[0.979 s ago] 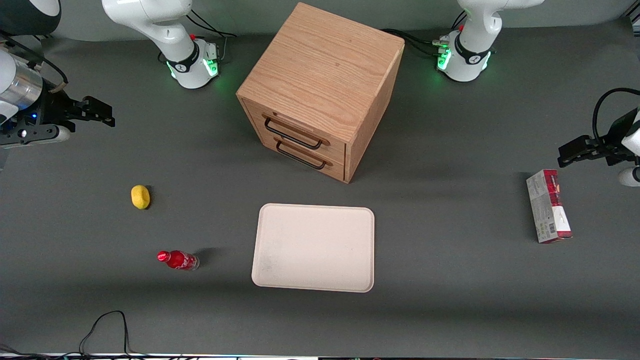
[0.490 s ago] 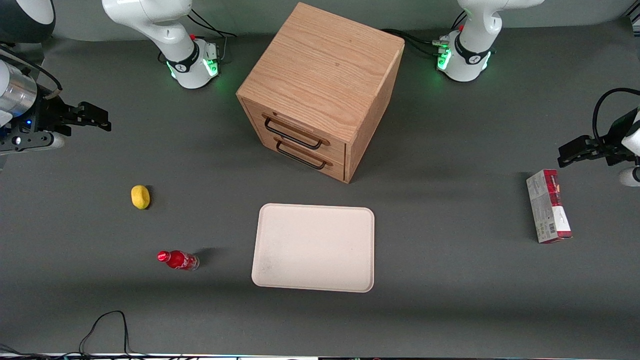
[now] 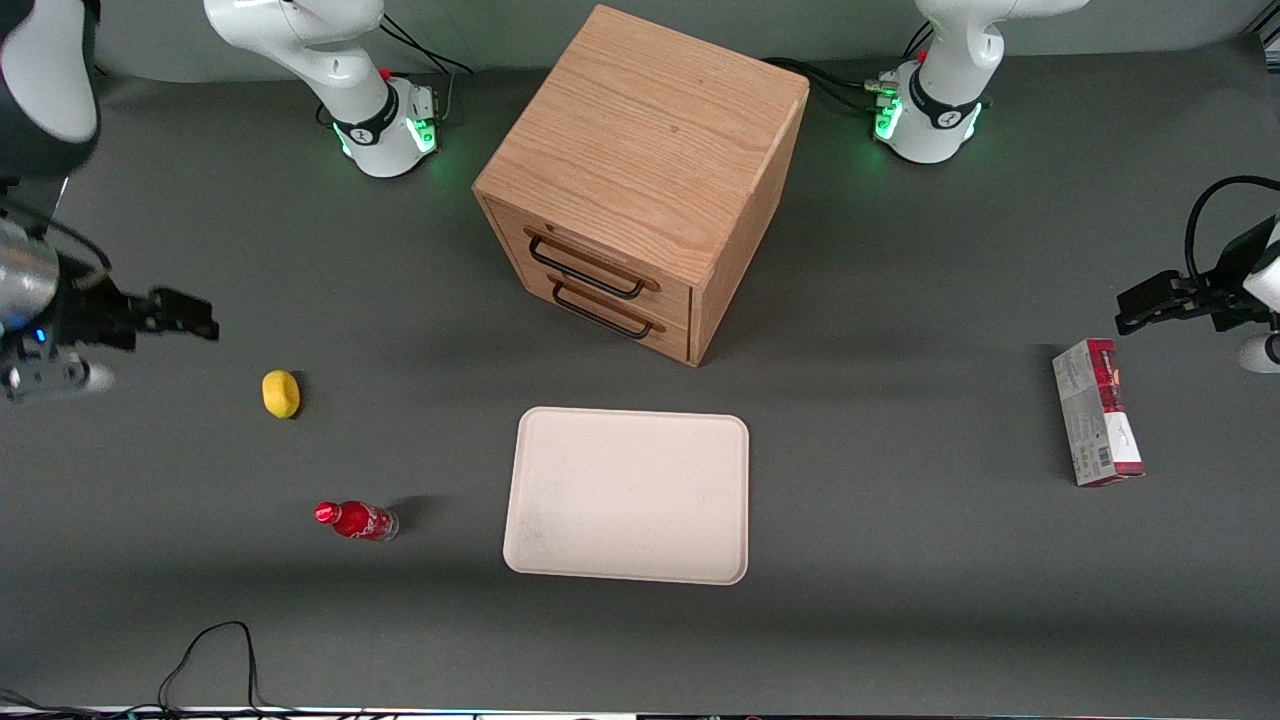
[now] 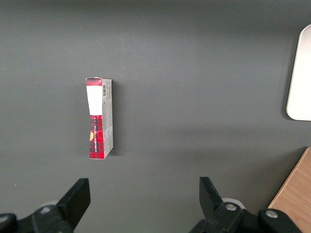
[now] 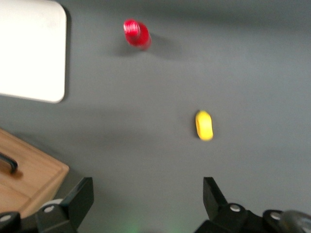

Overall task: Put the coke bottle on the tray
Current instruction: 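Move the open right gripper down over the red Coca-Cola bottle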

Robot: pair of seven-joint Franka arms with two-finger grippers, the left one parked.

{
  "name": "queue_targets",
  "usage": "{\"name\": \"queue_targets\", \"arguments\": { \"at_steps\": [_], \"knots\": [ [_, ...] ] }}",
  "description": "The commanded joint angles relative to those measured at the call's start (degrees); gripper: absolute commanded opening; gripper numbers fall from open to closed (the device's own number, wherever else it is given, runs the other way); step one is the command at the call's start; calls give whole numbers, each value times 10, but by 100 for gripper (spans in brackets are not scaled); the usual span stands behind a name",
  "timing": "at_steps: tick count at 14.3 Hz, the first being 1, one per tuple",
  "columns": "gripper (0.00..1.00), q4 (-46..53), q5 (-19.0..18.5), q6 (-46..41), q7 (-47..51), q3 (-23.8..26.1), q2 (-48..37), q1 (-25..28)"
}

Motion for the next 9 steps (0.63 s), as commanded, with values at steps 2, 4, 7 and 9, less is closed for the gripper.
{"name": "queue_targets", "arguments": {
  "at_steps": [2, 4, 7, 9],
  "knots": [
    [100, 255, 7, -41, 74, 39, 216, -4],
    [99, 268, 7, -10, 74, 41, 243, -4],
    [100, 268, 5, 14, 68, 41, 261, -4],
    [100, 267, -4, 35, 68, 42, 275, 1]
  ]
}}
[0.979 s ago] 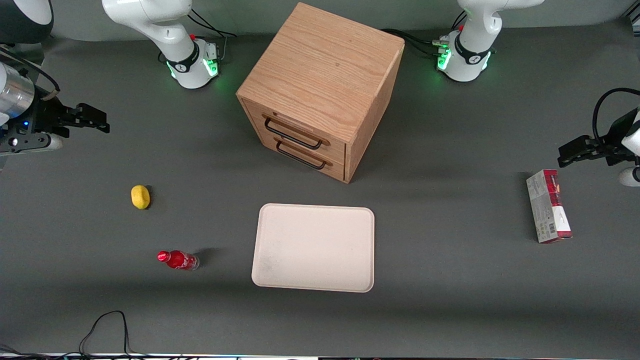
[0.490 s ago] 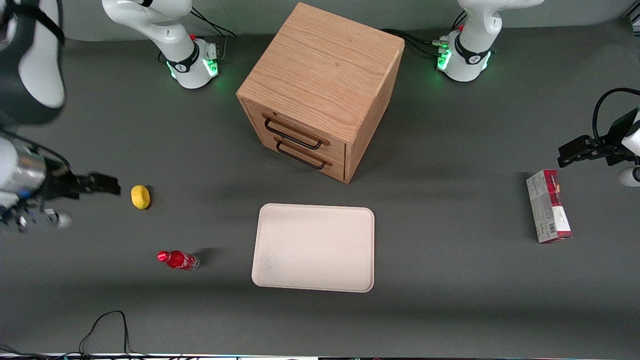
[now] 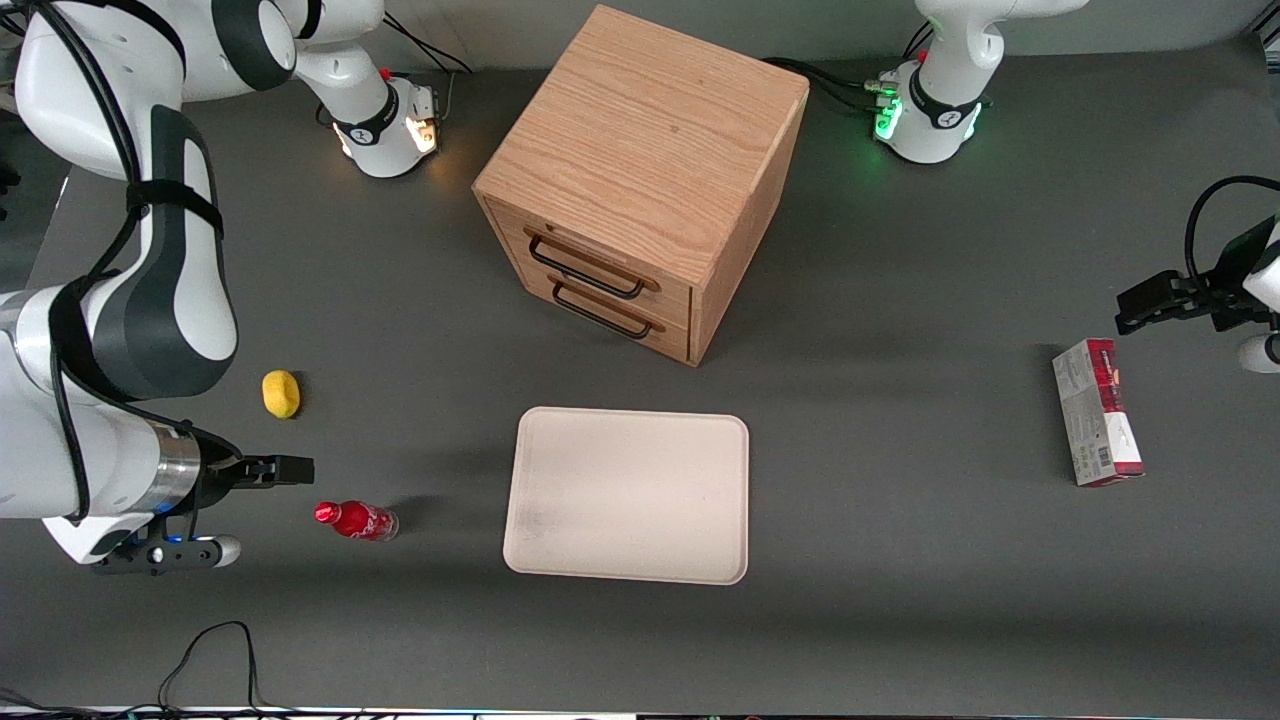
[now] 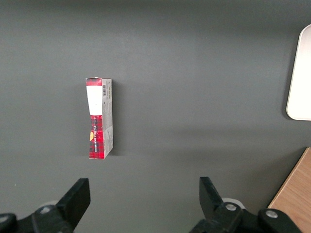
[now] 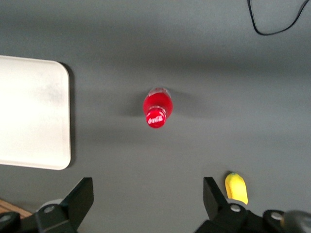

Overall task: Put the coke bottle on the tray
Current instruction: 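Move the open right gripper down over the red Coca-Cola bottle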

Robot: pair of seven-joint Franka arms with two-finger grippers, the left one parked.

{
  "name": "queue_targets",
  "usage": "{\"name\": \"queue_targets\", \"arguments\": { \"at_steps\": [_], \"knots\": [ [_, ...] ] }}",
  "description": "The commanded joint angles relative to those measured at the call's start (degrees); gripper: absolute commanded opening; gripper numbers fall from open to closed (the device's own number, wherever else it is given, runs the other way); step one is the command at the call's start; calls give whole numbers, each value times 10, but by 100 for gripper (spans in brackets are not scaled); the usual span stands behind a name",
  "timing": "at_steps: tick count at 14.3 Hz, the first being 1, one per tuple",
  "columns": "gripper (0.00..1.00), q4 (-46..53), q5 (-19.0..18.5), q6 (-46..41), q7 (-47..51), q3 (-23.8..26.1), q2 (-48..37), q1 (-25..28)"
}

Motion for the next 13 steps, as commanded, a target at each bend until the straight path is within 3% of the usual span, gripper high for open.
{"name": "queue_targets", "arguments": {
  "at_steps": [1, 13],
  "knots": [
    [100, 29, -9, 9, 5, 6, 27, 2],
    [100, -123, -19, 178, -12, 6, 42, -1]
  ]
}}
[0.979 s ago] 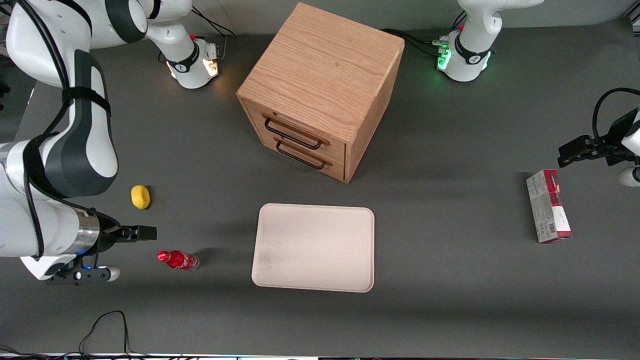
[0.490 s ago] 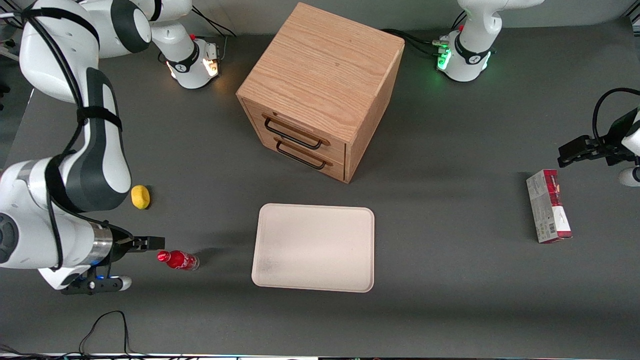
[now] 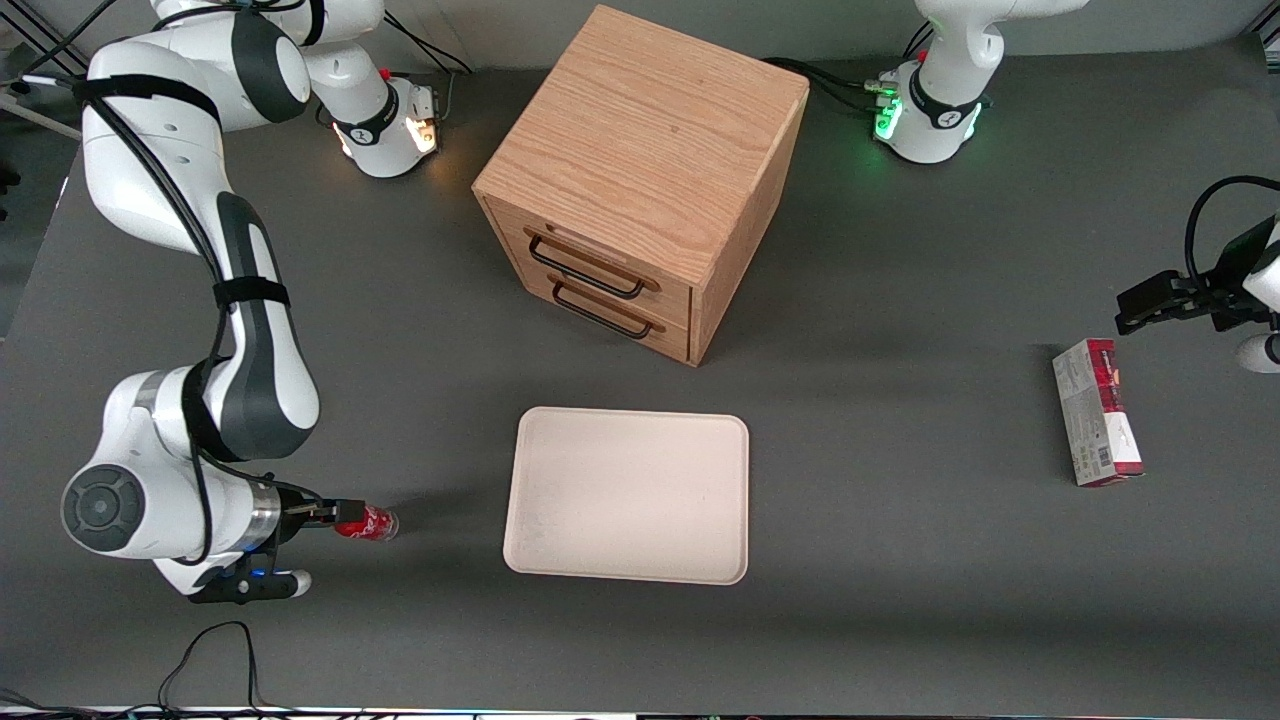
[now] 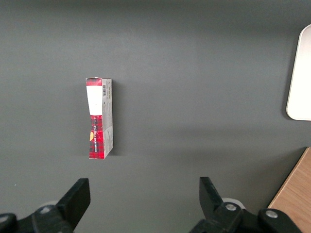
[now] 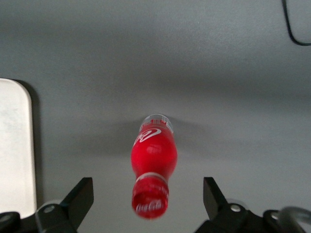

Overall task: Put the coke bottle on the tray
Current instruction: 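Close the right gripper on the red bottle's body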

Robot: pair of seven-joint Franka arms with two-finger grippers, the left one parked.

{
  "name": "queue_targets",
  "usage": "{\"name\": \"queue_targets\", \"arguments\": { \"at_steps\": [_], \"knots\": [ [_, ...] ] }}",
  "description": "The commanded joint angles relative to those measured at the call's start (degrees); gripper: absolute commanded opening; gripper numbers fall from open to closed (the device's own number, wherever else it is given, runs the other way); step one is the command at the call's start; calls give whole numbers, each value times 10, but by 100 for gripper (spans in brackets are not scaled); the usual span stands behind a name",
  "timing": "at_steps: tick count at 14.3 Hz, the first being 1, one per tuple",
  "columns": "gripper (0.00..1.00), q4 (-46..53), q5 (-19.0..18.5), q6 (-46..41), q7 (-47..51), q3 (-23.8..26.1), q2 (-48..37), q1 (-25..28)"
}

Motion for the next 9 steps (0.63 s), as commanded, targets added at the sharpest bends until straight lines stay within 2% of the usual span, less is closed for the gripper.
{"name": "queue_targets", "arguments": {
  "at_steps": [1, 5, 7, 8, 9],
  "knots": [
    [100, -24, -9, 15, -10, 4, -15, -2],
    [99, -25, -9, 11, -14, 4, -16, -3],
    [92, -36, -9, 12, -14, 4, -20, -3],
    [82, -37, -9, 11, -18, 4, -21, -4],
    [59, -37, -9, 11, -19, 4, -22, -4]
  ]
}}
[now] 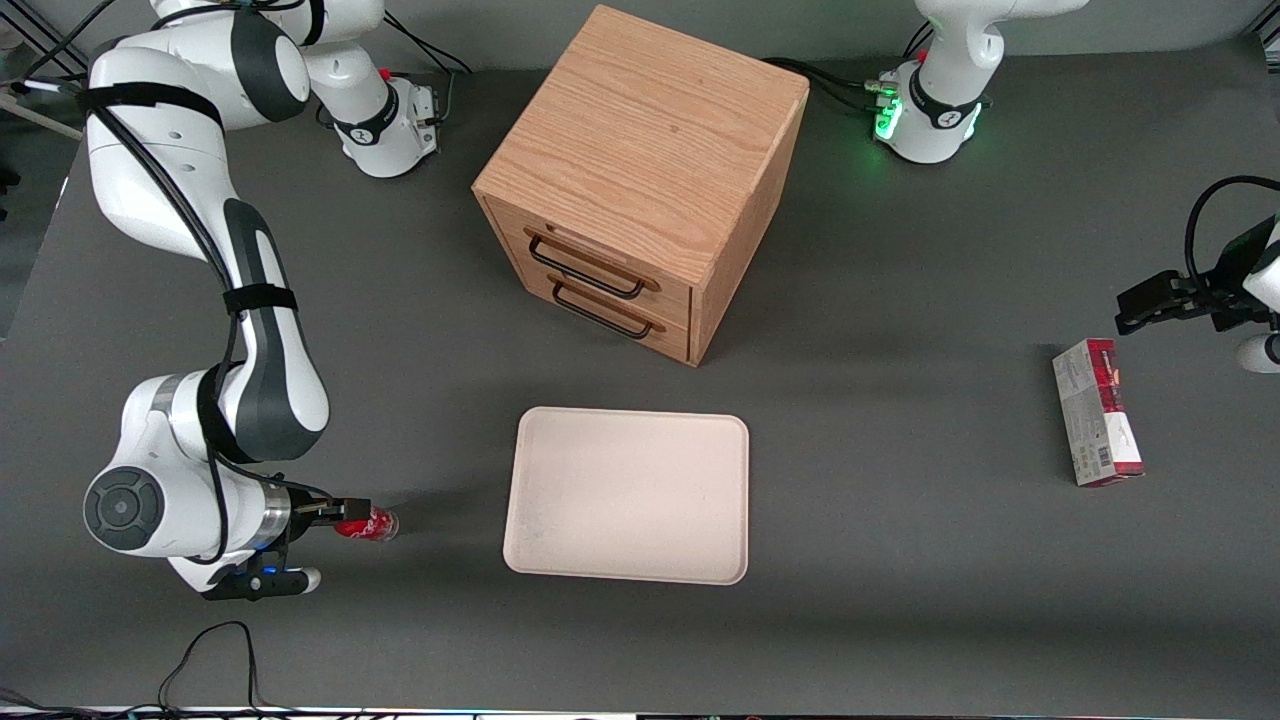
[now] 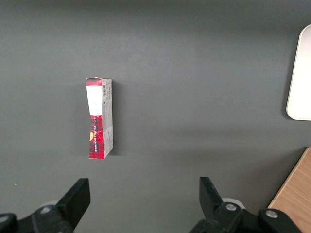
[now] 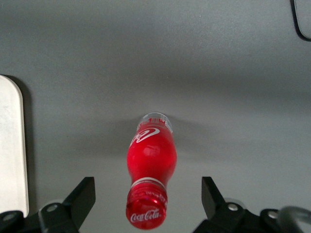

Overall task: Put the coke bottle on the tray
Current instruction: 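Close the right gripper on the red bottle's body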

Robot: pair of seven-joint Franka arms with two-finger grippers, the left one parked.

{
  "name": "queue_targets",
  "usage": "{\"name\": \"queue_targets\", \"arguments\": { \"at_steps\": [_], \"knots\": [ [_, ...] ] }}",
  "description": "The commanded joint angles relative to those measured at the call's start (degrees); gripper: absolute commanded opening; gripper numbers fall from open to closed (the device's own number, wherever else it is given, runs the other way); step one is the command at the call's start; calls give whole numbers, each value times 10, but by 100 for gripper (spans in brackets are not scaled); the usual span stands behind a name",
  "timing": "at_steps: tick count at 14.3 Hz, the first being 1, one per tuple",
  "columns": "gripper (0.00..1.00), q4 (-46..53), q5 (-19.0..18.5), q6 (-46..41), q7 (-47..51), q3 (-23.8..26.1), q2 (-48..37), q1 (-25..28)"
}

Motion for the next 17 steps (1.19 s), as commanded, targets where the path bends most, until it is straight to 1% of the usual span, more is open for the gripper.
{"name": "queue_targets", "arguments": {
  "at_steps": [1, 2, 11, 13, 17],
  "knots": [
    [21, -24, -7, 4, -14, 4, -20, -3],
    [0, -24, -7, 3, -14, 4, -21, -3],
    [0, -22, -7, -9, -8, 3, -31, -2],
    [0, -16, -7, -53, -9, 3, -46, -3],
    [0, 9, -6, -173, -8, 4, -106, -3]
  ]
}}
